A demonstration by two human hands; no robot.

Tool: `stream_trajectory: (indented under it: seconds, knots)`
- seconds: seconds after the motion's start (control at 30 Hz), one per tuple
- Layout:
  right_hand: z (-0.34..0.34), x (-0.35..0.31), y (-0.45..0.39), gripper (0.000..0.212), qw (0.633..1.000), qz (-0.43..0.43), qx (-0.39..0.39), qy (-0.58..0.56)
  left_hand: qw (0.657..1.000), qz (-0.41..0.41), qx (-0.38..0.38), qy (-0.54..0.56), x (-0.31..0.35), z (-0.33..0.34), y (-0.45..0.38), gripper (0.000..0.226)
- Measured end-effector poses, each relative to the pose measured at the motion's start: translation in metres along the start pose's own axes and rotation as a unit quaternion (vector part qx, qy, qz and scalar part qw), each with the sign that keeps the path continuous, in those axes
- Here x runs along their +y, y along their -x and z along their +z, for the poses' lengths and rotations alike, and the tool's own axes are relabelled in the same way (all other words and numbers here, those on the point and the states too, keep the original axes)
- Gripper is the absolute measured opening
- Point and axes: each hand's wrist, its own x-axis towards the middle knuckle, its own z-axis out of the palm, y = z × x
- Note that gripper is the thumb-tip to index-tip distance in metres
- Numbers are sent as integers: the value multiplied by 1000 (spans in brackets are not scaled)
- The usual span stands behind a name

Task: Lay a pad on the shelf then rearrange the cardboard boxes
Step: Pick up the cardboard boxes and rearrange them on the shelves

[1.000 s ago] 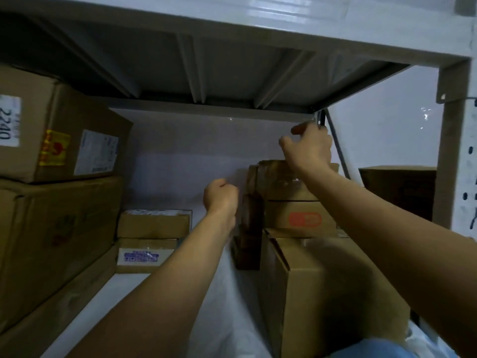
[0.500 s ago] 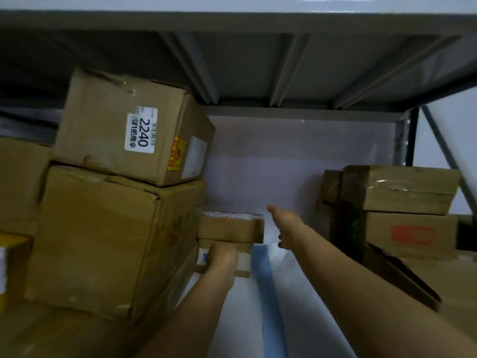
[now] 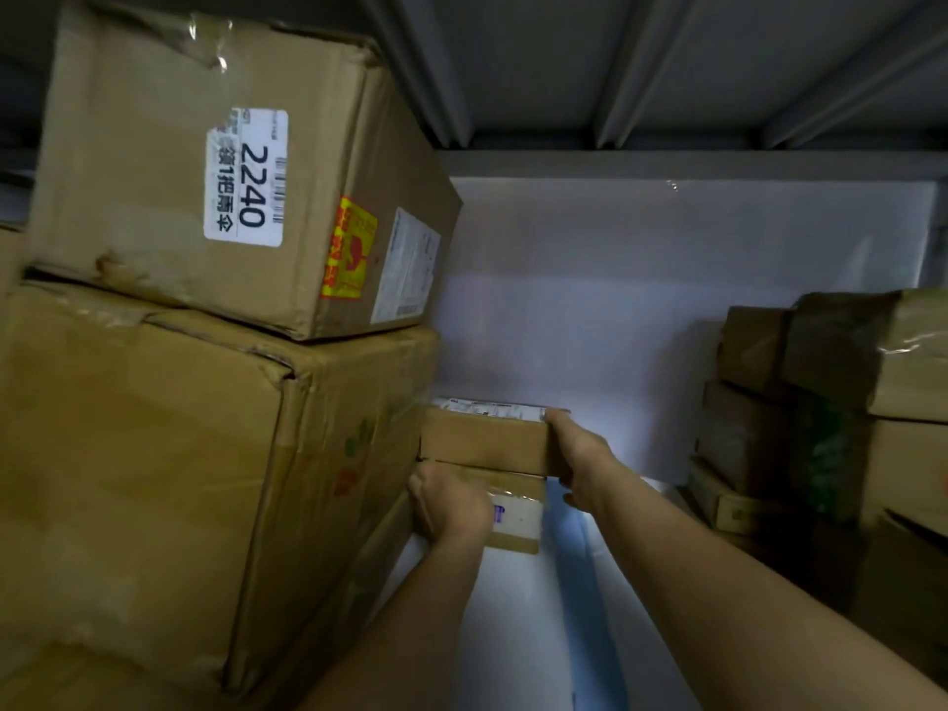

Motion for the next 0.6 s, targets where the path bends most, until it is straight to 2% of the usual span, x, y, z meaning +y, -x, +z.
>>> stream_trajectory:
  seconds: [0.17, 0.3, 0.4, 0.53, 0.6]
  knots:
    - [-5, -4, 2, 27, 999, 15, 26, -36, 999, -11, -1, 49, -9, 7, -9, 34]
    - [-14, -7, 10, 25, 998, 22, 38, -35, 996, -47, -4, 78, -6, 8, -13, 21]
    - [-18, -5, 16, 26, 999, 36, 23, -11, 994, -84, -17, 73, -1, 3, -10, 30]
    - [-20, 0, 24, 30, 998, 58, 1, -5, 979, -114, -116, 127, -2, 6, -2, 34]
    - [-21, 2, 30, 31, 998, 63, -12, -2, 973, -126, -132, 139, -3, 3, 4, 29]
